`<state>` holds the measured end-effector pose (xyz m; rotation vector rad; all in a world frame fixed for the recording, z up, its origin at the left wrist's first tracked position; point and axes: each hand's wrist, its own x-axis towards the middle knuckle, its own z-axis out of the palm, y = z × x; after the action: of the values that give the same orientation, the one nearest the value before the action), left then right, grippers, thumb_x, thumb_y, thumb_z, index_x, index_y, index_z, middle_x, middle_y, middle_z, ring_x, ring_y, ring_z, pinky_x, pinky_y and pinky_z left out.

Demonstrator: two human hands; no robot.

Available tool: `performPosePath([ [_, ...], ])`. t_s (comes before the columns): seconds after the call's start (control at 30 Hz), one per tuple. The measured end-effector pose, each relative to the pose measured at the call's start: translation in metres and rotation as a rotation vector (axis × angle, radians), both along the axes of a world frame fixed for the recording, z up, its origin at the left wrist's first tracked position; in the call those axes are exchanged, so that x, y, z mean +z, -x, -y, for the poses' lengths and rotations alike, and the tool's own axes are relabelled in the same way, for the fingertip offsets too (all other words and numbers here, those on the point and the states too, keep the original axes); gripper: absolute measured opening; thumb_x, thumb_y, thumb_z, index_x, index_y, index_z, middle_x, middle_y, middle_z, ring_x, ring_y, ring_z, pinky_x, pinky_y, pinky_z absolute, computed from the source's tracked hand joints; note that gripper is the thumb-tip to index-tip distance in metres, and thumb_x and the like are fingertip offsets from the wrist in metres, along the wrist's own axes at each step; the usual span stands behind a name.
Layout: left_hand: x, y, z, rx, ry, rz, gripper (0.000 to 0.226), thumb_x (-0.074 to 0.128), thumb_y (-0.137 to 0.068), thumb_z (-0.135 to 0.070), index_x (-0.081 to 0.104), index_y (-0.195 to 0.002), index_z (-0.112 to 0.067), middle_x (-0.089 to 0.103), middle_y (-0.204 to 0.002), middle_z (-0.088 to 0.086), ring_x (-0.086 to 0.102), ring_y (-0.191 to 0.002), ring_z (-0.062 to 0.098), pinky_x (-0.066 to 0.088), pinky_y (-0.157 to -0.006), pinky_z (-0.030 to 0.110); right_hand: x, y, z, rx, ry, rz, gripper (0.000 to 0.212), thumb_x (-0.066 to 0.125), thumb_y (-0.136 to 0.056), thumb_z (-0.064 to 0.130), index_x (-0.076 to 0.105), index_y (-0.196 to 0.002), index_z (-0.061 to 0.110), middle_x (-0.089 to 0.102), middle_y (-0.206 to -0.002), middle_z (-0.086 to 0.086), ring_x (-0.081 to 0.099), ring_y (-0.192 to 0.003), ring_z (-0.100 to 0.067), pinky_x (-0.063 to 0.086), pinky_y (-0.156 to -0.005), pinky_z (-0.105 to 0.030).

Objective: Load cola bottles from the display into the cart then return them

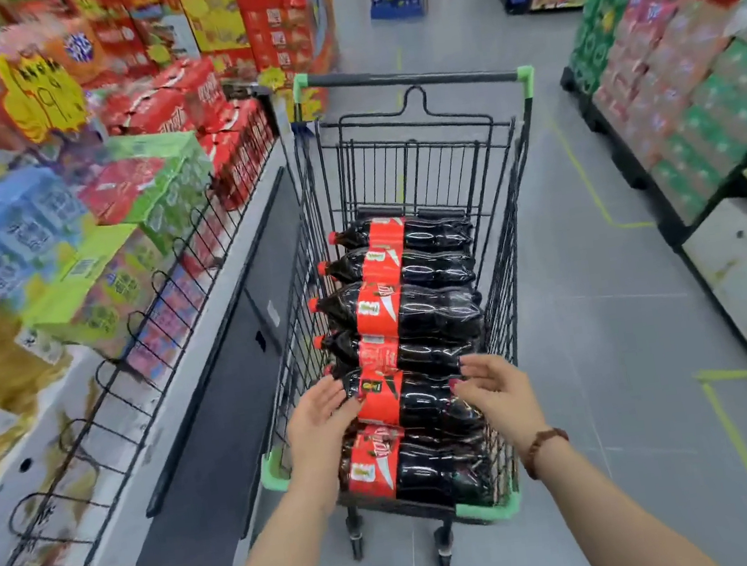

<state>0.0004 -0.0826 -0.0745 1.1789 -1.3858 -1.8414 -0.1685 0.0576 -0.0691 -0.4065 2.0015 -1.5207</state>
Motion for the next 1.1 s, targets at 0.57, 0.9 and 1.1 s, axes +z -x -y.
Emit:
performPosePath([
  [0.57, -0.088, 0.151, 0.163, 0.097, -0.468, 0.061, 0.088, 0.079, -0.079, -0.028, 0.030, -0.150, -0.010, 0.037, -0.154, 0.005, 0.033, -0.143, 0.021, 0.023, -0.119, 0.040, -0.054, 0.145, 0.107, -0.013, -0.344, -0.131, 0.085, 0.085, -0.067, 0.035, 0.041, -0.139, 0.026, 0.031, -0.144, -0.002, 0.030, -0.133, -0.017, 0.026, -0.110, -0.031],
  [0.9, -0.125, 0.175, 0.185, 0.109, -0.635, -0.031, 0.031, 0.062, -0.091, -0.015, 0.059, -0.122, -0.013, 0.071, -0.109, 0.005, 0.067, -0.093, 0.015, 0.051, -0.077, 0.027, -0.091, 0.178, 0.123, -0.146, -0.262, 0.377, 0.109, 0.094, -0.035, 0.050, 0.045, -0.133, 0.035, 0.051, -0.135, 0.001, 0.054, -0.121, -0.026, 0.043, -0.103, -0.053],
  [1.1, -0.134, 0.175, 0.186, -0.009, -0.693, -0.065, 0.021, 0.059, -0.089, -0.027, 0.065, -0.107, -0.016, 0.071, -0.100, 0.004, 0.065, -0.091, 0.020, 0.049, -0.085, 0.036, -0.102, 0.180, 0.123, -0.191, -0.193, 0.538, 0.107, 0.096, -0.027, 0.045, 0.052, -0.123, 0.030, 0.064, -0.120, -0.005, 0.065, -0.106, -0.028, 0.053, -0.090, -0.053],
])
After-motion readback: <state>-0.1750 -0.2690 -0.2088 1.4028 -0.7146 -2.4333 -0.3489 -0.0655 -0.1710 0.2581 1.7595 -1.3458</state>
